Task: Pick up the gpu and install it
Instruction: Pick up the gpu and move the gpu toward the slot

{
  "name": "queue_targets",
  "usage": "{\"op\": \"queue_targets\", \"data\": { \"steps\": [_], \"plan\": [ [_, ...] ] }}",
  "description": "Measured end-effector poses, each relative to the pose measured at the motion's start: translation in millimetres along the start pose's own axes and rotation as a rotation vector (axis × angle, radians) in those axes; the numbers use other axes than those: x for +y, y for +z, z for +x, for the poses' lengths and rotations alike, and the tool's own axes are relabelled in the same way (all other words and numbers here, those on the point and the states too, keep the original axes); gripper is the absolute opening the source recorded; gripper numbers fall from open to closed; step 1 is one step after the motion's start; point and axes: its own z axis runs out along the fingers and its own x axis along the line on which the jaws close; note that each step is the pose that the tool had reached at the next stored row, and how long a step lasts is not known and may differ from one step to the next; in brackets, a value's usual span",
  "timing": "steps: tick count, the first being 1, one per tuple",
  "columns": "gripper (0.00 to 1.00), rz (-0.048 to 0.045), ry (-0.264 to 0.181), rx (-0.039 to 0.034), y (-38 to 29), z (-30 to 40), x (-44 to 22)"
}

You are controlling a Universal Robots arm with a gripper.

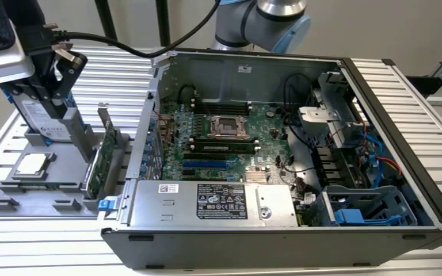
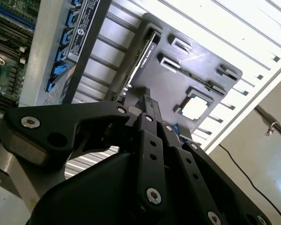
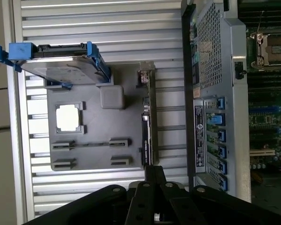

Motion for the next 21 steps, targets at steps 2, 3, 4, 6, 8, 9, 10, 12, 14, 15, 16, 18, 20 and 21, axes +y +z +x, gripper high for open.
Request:
{"op": "queue_targets", "data": {
  "steps": [2, 3, 4, 6, 8, 9, 10, 12, 14, 15, 16, 18, 20, 21],
  "plan": [
    [0.0, 0.0, 0.0, 0.0004, 0.5, 0.1, -0.1],
    [0.0, 0.0, 0.0, 0.0006, 0.7, 0.1, 0.0],
    [0.0, 0.0, 0.0, 0.0007, 0.8, 0.1, 0.0],
    [0.0, -0.0001, 0.0, 0.0007, 0.8, 0.1, 0.0],
    [0.0, 0.0, 0.0, 0.0007, 0.8, 0.1, -0.1],
    [0.0, 0.0, 0.0, 0.0008, 0.8, 0.1, -0.1],
    [0.0, -0.0001, 0.0, 0.0008, 0.8, 0.1, 0.0],
    [0.0, 0.0, 0.0, 0.0008, 0.8, 0.1, 0.0],
    [0.0, 0.0, 0.0, 0.0008, 0.8, 0.1, 0.0],
    [0.0, -0.0001, 0.0, 0.0008, 0.8, 0.1, -0.1],
    [1.0, 0.0, 0.0, 0.0009, 0.8, 0.1, -0.1],
    [1.0, -0.0001, 0.0, 0.0009, 0.8, 0.1, 0.0],
    [1.0, -0.0001, 0.0, 0.0009, 0.8, 0.1, -0.1],
    [1.0, -0.0001, 0.0, 0.0009, 0.8, 0.1, 0.0]
  ]
}}
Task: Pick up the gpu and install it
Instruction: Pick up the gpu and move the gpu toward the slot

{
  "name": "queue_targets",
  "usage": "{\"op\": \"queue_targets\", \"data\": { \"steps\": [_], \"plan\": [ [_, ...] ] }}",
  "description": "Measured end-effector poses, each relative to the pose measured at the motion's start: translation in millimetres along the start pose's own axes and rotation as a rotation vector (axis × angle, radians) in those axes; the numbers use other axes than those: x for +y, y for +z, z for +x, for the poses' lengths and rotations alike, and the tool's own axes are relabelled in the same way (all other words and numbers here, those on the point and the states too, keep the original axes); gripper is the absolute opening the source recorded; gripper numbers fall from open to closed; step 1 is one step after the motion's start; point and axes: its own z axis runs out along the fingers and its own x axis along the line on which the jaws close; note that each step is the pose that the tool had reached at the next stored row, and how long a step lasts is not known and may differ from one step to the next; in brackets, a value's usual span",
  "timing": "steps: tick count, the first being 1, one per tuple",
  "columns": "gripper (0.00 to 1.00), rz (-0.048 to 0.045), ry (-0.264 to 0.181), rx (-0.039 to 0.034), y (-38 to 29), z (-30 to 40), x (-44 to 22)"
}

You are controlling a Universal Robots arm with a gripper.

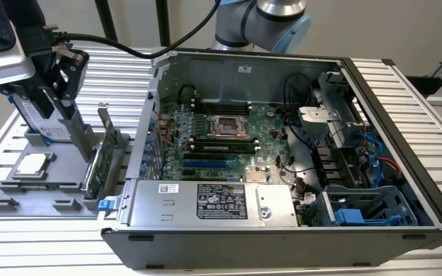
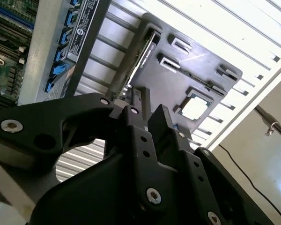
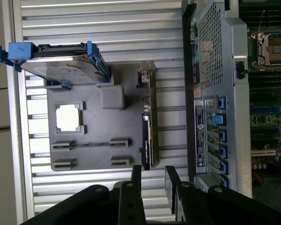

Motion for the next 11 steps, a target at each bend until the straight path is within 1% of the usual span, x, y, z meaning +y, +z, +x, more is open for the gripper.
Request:
{"op": "queue_targets", "data": {
  "steps": [9, 11],
  "plan": [
    [1.0, 0.0, 0.0, 0.0001, 0.0, 0.0, 0.0],
    [1.0, -0.0002, 0.0, -0.0001, 0.9, 0.0, 0.0]
  ]
}}
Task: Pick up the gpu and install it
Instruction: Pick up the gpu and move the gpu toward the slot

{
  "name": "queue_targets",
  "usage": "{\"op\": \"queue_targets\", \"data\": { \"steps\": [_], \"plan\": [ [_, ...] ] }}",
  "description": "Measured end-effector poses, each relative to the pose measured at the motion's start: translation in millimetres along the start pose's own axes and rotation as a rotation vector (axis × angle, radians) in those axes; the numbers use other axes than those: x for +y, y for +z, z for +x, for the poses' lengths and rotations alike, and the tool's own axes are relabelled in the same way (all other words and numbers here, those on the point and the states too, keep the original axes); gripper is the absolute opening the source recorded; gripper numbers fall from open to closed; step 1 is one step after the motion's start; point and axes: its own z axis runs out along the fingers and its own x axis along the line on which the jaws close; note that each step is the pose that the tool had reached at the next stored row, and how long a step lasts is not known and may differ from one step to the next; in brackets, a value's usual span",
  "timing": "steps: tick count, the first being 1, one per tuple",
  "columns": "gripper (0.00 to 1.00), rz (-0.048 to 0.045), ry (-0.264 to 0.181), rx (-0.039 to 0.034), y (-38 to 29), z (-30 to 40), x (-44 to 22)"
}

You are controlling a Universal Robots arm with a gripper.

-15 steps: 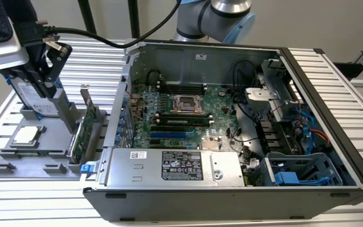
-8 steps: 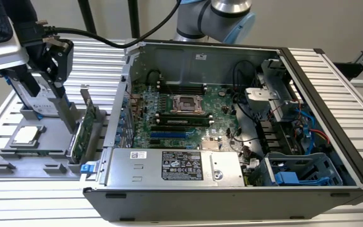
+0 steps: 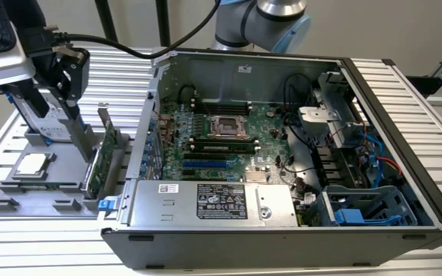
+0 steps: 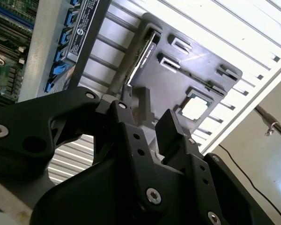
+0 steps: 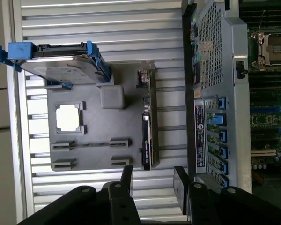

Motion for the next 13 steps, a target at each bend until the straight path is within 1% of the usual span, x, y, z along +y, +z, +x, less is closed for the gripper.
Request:
{"op": "queue_targets", "data": {
  "steps": [8, 13],
  "plan": [
    [1.0, 0.0001, 0.0, 0.0001, 11.1, 0.2, -0.6],
    [1.0, 0.0002, 0.0, 0.0002, 15.0, -1.0, -0.4]
  ]
}}
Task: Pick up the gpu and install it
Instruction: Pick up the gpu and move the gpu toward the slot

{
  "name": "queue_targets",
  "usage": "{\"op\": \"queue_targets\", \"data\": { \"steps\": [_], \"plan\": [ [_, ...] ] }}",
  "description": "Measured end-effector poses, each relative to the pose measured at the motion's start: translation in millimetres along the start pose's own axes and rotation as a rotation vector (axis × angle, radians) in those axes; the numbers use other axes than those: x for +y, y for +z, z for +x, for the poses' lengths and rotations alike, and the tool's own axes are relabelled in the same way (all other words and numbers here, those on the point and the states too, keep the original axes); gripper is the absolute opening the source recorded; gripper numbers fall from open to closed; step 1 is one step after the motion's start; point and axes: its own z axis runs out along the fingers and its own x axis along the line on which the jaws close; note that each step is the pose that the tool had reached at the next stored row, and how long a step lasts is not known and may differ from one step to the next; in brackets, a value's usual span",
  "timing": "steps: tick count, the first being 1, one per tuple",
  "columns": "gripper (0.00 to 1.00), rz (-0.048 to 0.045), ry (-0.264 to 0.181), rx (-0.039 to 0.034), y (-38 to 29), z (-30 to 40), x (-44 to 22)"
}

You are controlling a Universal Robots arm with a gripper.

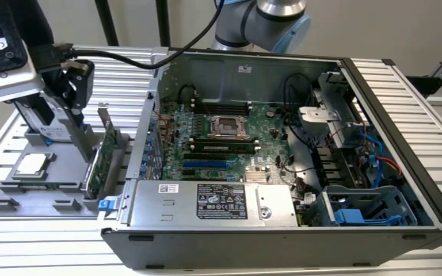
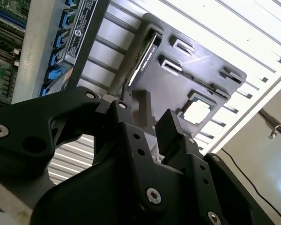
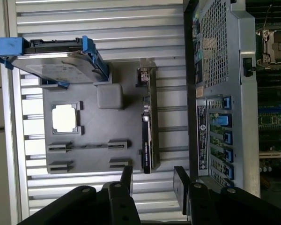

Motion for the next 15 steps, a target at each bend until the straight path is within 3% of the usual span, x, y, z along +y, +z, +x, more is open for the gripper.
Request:
{"op": "queue_targets", "data": {
  "steps": [15],
  "plan": [
    [1.0, 0.0, 0.0, 0.0, 14.0, -2.5, 0.6]
  ]
}}
